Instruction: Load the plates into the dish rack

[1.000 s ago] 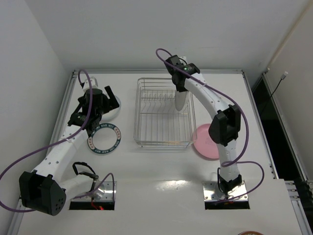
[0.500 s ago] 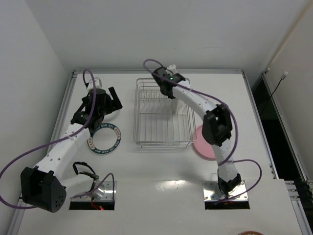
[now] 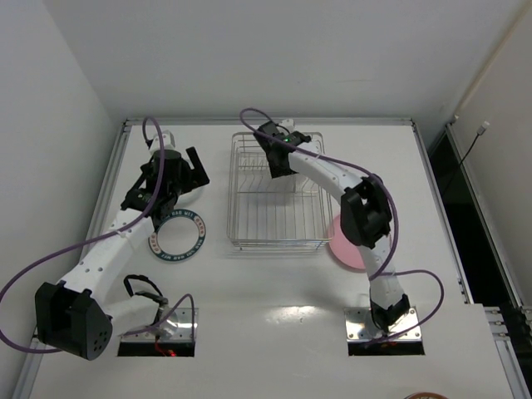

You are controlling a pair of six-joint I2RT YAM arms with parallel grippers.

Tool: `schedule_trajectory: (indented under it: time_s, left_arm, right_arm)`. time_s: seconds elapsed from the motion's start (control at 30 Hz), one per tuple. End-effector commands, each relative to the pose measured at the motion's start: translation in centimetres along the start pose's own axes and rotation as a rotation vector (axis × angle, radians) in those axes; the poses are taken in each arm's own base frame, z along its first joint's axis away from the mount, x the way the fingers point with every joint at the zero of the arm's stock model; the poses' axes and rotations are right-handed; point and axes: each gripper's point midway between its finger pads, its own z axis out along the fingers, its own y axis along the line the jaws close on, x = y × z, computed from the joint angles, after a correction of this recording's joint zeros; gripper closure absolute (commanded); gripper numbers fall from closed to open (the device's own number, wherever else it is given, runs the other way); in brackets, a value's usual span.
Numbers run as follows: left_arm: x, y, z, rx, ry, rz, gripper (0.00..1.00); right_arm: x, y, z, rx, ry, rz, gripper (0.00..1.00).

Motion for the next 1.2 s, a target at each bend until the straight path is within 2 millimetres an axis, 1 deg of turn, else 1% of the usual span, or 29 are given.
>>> schedule_trajectory:
  time_s: [0.0,0.03,0.13,0.17,0.2,0.23,0.27,0.3,0.33,0.37,0.4,0.43,0.47,0.5,0.57,0.63,0.67,0.73,0.8,0.83,0.87,0.9,0.97,1.0,1.03,1.07,1.1,1.13,1.17]
  left_arm:
    - [-1.4,-1.1,-0.5,0.037,-0.040,-0.012,0.00]
    - [-1.4,-1.1,-0.5,0.037,-0.040,-0.012,0.00]
    - [-1.9,-1.3,-0.7,0.042,-0.049,-0.016,0.00]
    - [-2.1,-1.2,-0.5,0.032,-0.054,-0.004,0.00]
    - [-2.2,-1.0,-0.5,0.021,-0.060,0.005,0.00]
    - [-2.5,-1.2,-0.3,0.024,-0.067,0.003,0.00]
    - [-2.9,-1.3,-0.4,0.028,-0.074,0.009,0.00]
    - [-2.7,-1.1,-0.1,0.016,-0.071,0.011,0.00]
    - [-3.4,-1.5,-0.3,0.025,-0.089,0.004,0.00]
    - [-3.4,-1.4,-0.3,0.025,-0.089,0.013,0.00]
    - [-3.2,-1.4,0.0,0.020,-0.080,0.017,0.00]
    - [-3.6,-1.6,-0.1,0.024,-0.089,0.014,0.00]
    - [-3.6,-1.6,-0.1,0.025,-0.089,0.014,0.00]
    - [-3.6,-1.6,-0.1,0.025,-0.089,0.014,0.00]
    - [-3.8,-1.7,0.0,0.025,-0.089,0.014,0.00]
    - [-4.1,-1.9,-0.1,0.029,-0.097,0.010,0.00]
    - [-4.1,-1.9,-0.1,0.029,-0.097,0.010,0.00]
    - [-4.3,-1.9,-0.2,0.028,-0.095,0.011,0.00]
    - [-4.4,-1.7,-0.2,0.018,-0.100,0.020,0.00]
    - [-4.4,-1.7,-0.2,0.018,-0.100,0.020,0.00]
    - [-4.4,-1.7,-0.2,0.018,-0.100,0.020,0.00]
    - [-4.3,-1.5,0.1,0.002,-0.098,0.033,0.00]
    - [-4.6,-1.5,0.4,-0.001,-0.115,0.053,0.00]
    - [-5.2,-1.7,0.2,0.006,-0.132,0.060,0.00]
    - [-5.1,-1.6,0.7,0.002,-0.128,0.104,0.00]
    - [-5.3,-1.3,1.1,-0.019,-0.142,0.128,0.00]
    - [-5.0,-1.2,2.0,-0.034,-0.142,0.152,0.00]
    - [-4.7,-0.8,2.6,-0.051,-0.139,0.198,0.00]
    - [-4.3,-0.8,3.6,-0.055,-0.133,0.230,0.00]
  right_arm:
    - [10.4,7.0,2.0,-0.253,0.336,-0.067,0.00]
    - [8.8,6.1,1.4,-0.254,0.304,-0.050,0.00]
    - [6.2,4.7,-0.1,-0.245,0.241,-0.042,0.00]
    - [4.4,4.0,-1.1,-0.246,0.197,-0.031,0.00]
    - [3.7,3.5,-1.6,-0.242,0.184,-0.024,0.00]
    - [3.2,3.0,-2.1,-0.233,0.176,-0.022,0.00]
    - [2.0,2.3,-2.9,-0.235,0.146,-0.015,0.00]
    - [1.3,2.1,-3.4,-0.241,0.131,-0.003,0.00]
    - [0.9,1.5,-3.4,-0.239,0.124,0.003,0.00]
    - [0.6,1.5,-3.9,-0.257,0.120,0.010,0.00]
    - [0.3,1.0,-3.9,-0.264,0.117,0.012,0.00]
    - [-0.5,1.0,-4.7,-0.292,0.095,0.032,0.00]
    - [-1.0,0.7,-4.7,-0.306,0.082,0.041,0.00]
    - [-0.9,1.1,-4.9,-0.330,0.091,0.040,0.00]
    - [-1.8,0.4,-5.4,-0.343,0.068,0.067,0.00]
    - [-2.7,-0.6,-5.0,-0.333,0.059,0.095,0.00]
    - [-2.7,-0.6,-5.0,-0.333,0.059,0.096,0.00]
    - [-4.1,-1.7,-4.8,-0.333,0.040,0.135,0.00]
    - [-3.9,-1.7,-4.2,-0.341,0.065,0.135,0.00]
    - [-4.8,-1.7,-4.7,-0.358,0.043,0.138,0.00]
    - [-5.2,-1.9,-4.7,-0.371,0.041,0.150,0.00]
    - [-5.7,-2.1,-5.4,-0.390,0.025,0.151,0.00]
    - [-7.0,-2.5,-6.6,-0.442,-0.007,0.171,0.00]
    - [-7.9,-2.6,-7.3,-0.466,-0.041,0.179,0.00]
    - [-9.3,-3.8,-8.8,-0.492,-0.087,0.211,0.00]
    - [-9.8,-3.6,-9.8,-0.539,-0.106,0.219,0.00]
    - [-10.3,-3.7,-10.0,-0.564,-0.128,0.236,0.00]
    - [-10.5,-3.7,-10.5,-0.620,-0.133,0.246,0.00]
    - [-10.8,-3.6,-11.5,-0.660,-0.158,0.252,0.00]
